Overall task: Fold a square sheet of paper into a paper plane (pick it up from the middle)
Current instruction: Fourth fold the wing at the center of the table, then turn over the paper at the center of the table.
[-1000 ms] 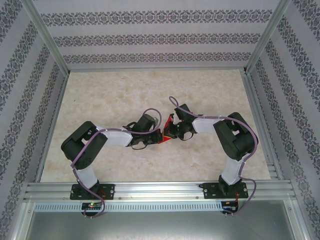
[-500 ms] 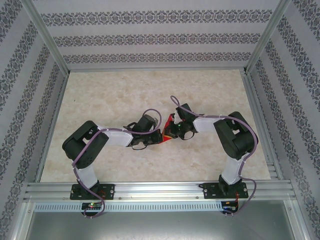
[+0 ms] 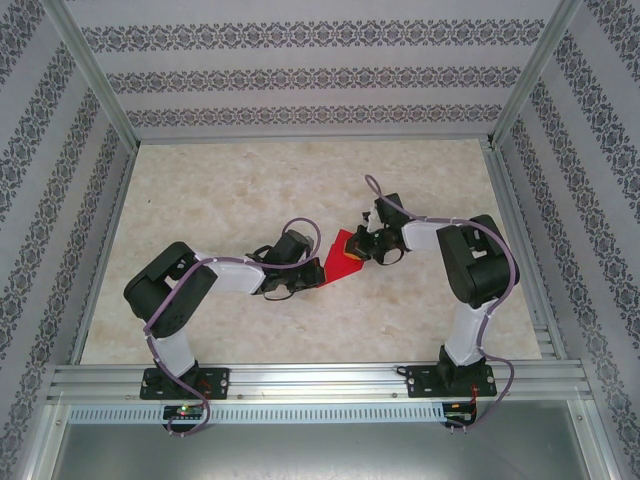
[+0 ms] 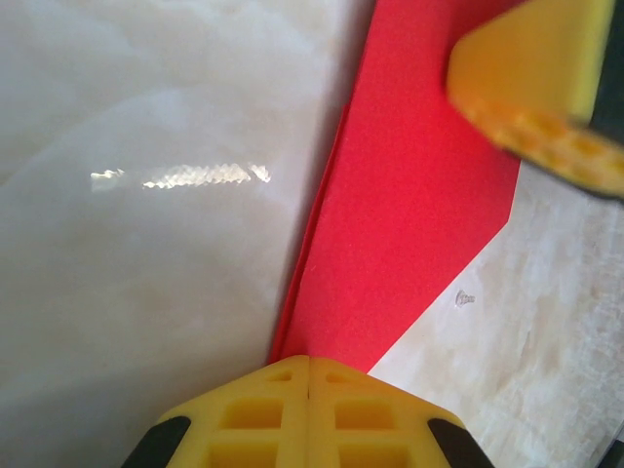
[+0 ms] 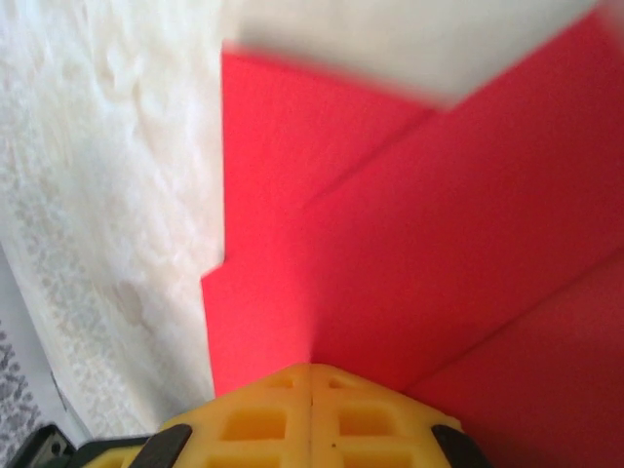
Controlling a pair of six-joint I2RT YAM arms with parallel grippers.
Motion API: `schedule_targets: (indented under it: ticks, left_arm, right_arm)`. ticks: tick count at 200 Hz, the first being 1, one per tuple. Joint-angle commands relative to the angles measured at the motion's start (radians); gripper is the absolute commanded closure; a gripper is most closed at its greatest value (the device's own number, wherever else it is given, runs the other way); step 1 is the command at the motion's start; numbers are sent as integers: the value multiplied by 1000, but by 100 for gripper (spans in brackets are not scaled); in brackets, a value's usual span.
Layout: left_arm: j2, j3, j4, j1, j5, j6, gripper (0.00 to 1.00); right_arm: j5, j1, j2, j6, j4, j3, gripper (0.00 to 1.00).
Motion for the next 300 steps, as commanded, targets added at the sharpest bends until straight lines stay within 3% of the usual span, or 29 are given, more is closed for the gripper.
schedule_targets:
  ticks: [1, 59, 115, 140, 161, 189, 240, 300]
  left_arm:
    - [37, -54, -195, -14, -5, -6, 100]
    - [51, -35, -197, -13, 12, 8, 100]
    - [48, -17, -192, -13, 22, 25, 100]
    - [27, 12, -180, -13, 34, 35, 100]
    - [-19, 89, -252, -12, 27, 24, 76]
    - [-74, 170, -308, -12, -25, 42, 59]
    - [-84, 189, -324, -10, -124, 39, 55]
    - [-97, 160, -347, 16, -152, 7, 51]
  right_arm:
    - [148, -59, 39, -40, -14, 50, 100]
    - [172, -110, 88, -49, -51, 144, 100]
    - [191, -147, 42, -71, -113, 212, 99]
    - [153, -147, -16, -65, -135, 204, 92]
    - [104, -144, -95, -24, -129, 139, 76]
    - [65, -121, -202, 61, -71, 14, 60]
    - [84, -24, -266, 139, -47, -101, 47]
    - [55, 80, -167, 166, 22, -65, 53]
